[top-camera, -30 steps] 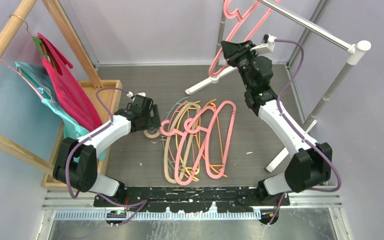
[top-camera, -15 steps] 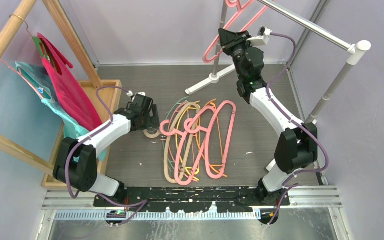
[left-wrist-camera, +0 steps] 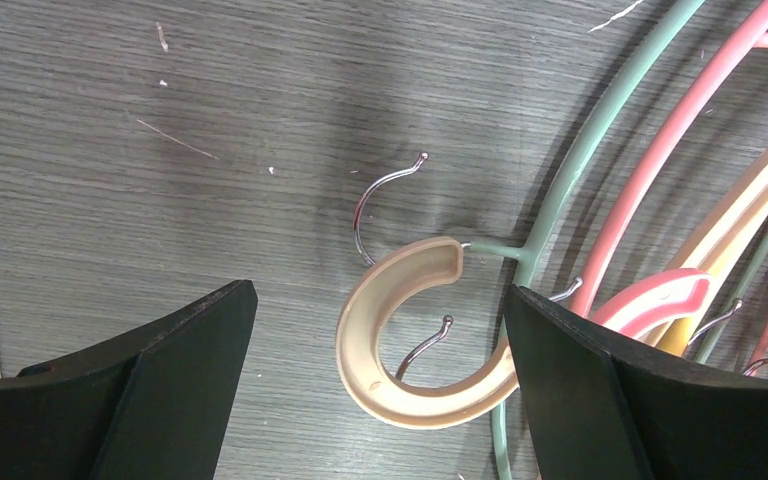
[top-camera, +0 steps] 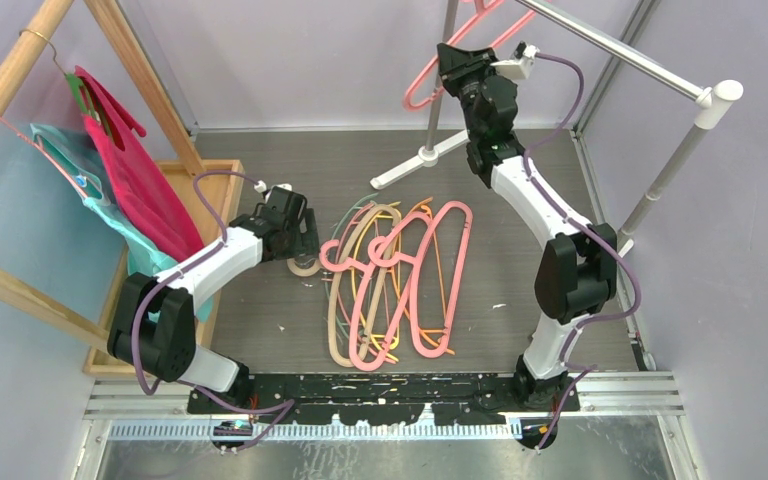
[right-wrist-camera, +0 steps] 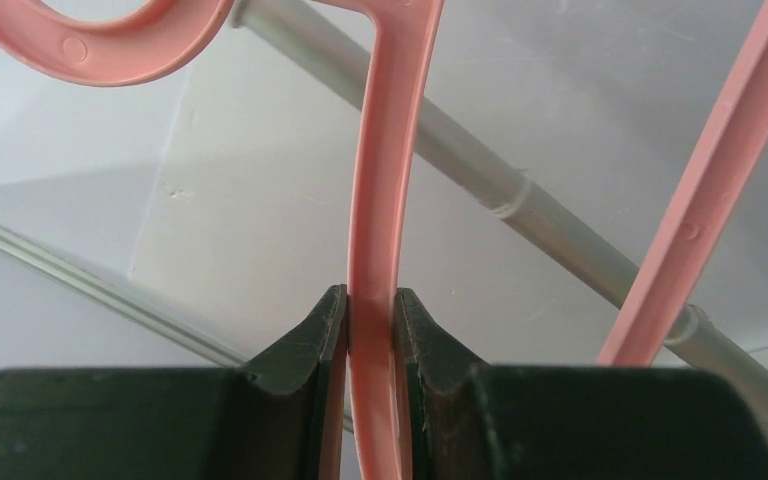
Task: Organize the hangers
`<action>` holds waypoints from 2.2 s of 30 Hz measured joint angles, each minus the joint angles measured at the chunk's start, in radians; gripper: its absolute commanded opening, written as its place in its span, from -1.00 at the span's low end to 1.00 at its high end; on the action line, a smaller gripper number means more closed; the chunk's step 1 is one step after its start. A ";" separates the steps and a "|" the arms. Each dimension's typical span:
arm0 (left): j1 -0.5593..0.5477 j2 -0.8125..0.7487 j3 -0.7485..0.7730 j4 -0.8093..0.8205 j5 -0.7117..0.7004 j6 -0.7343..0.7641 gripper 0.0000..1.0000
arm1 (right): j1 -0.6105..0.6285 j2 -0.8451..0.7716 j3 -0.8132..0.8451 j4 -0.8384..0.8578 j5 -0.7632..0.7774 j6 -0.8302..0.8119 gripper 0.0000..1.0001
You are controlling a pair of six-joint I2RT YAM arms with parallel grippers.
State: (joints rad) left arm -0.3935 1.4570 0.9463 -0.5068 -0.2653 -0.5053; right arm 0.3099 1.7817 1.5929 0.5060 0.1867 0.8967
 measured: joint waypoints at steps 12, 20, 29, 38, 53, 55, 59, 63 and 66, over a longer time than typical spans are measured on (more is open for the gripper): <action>0.000 0.000 0.000 -0.010 -0.001 0.002 0.96 | -0.037 0.042 0.016 -0.012 0.003 0.076 -0.98; 0.000 0.000 0.000 -0.015 0.000 0.001 0.96 | -0.043 0.044 0.016 -0.012 -0.011 0.109 -0.14; 0.000 0.000 0.000 -0.020 0.003 0.000 0.96 | -0.051 -0.104 -0.213 -0.044 -0.009 0.076 0.59; 0.000 -0.004 0.000 -0.026 0.007 0.000 0.96 | -0.051 -0.490 -0.499 -0.109 -0.013 -0.079 0.69; 0.000 -0.003 0.000 -0.028 0.008 -0.001 0.96 | 0.430 -0.595 -0.790 -0.718 0.145 -0.365 0.48; 0.000 0.000 0.000 -0.027 0.008 -0.003 0.96 | 0.505 -0.549 -0.821 -0.769 0.134 -0.358 0.48; 0.000 0.007 0.000 -0.025 0.015 -0.004 0.96 | 0.579 -0.489 -0.853 -0.846 0.129 -0.316 0.48; 0.000 0.008 -0.001 -0.023 0.018 -0.004 0.96 | 0.596 -0.484 -0.853 -0.878 0.153 -0.263 0.41; 0.000 0.008 -0.008 -0.020 0.018 -0.004 0.96 | 0.597 -0.483 -0.870 -0.872 0.151 -0.242 0.29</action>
State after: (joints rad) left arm -0.3935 1.4651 0.9379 -0.5266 -0.2470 -0.5095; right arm 0.9073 1.2984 0.7227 -0.3664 0.3382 0.6544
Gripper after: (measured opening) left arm 0.979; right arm 0.696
